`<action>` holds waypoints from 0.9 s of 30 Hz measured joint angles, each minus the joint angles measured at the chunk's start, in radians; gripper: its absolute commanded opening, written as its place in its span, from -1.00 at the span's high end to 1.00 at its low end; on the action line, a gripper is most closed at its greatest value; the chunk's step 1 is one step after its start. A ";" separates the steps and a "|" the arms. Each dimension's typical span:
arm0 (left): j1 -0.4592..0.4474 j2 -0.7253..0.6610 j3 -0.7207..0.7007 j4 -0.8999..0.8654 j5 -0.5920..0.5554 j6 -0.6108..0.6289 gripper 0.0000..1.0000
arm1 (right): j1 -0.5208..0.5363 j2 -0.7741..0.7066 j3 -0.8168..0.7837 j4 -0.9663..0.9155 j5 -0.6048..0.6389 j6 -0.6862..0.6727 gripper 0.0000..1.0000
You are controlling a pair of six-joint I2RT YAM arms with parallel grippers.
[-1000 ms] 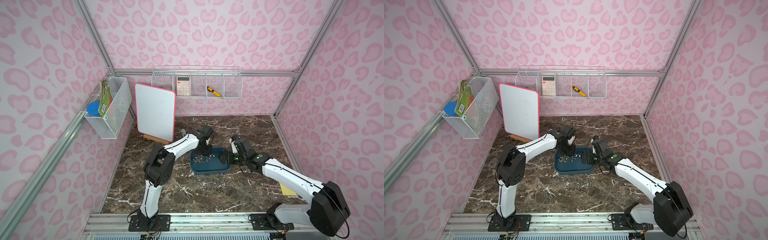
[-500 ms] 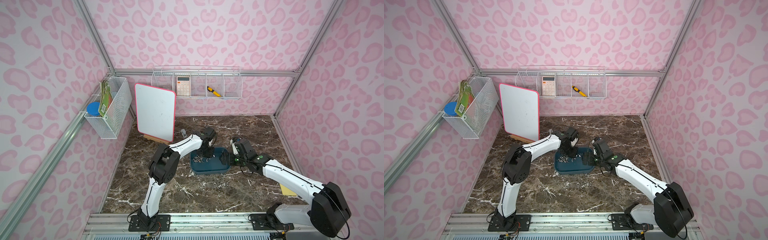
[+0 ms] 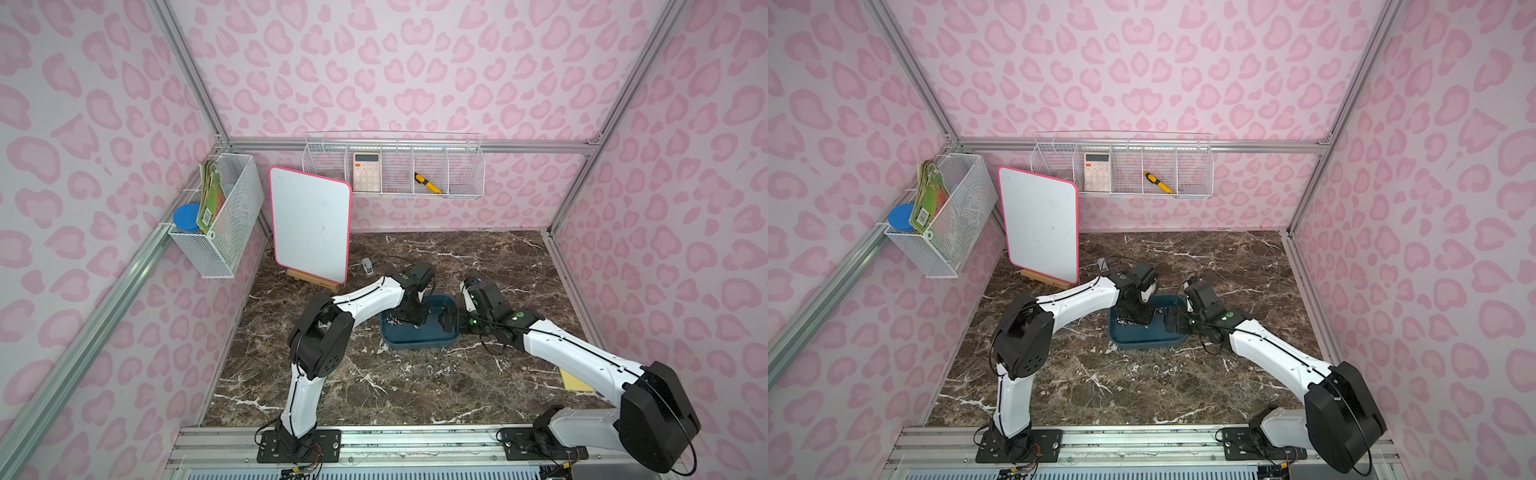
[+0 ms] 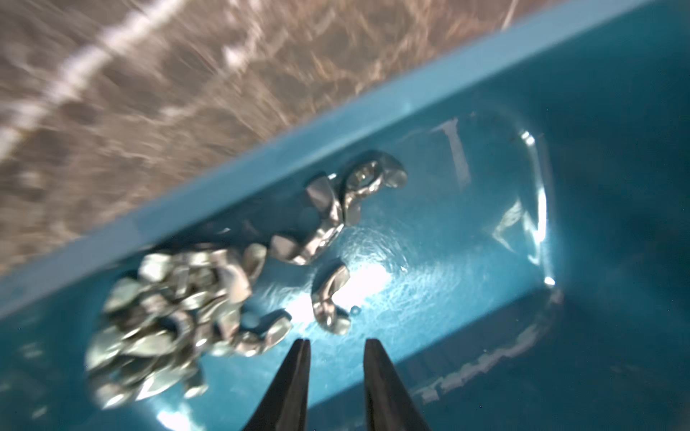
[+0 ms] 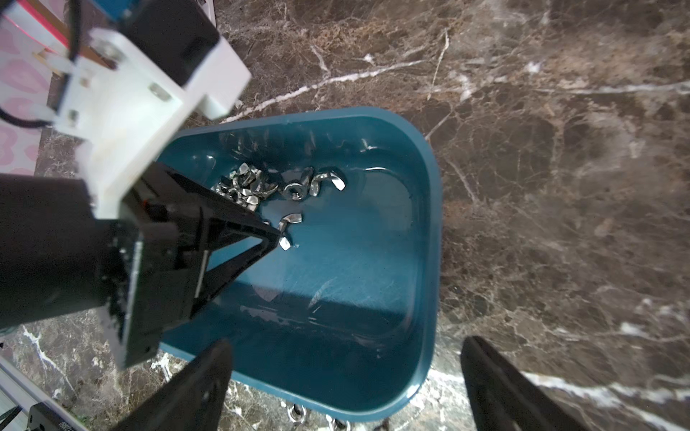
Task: Take out the wing nut from the storage box
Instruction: Adjust the wing nut in the storage box.
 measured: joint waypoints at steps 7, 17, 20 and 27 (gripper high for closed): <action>0.056 0.006 0.035 -0.010 -0.058 -0.077 0.38 | 0.000 -0.002 -0.003 0.006 -0.007 0.007 -0.94; 0.075 0.098 0.095 -0.027 -0.042 -0.081 0.39 | 0.000 -0.014 -0.016 0.013 -0.011 0.014 -0.94; 0.054 0.097 0.074 -0.020 -0.024 -0.077 0.39 | 0.000 -0.018 -0.021 0.014 -0.010 0.015 -0.94; -0.012 0.043 0.006 -0.005 0.013 -0.074 0.40 | 0.000 -0.017 -0.024 0.023 -0.018 0.017 -0.94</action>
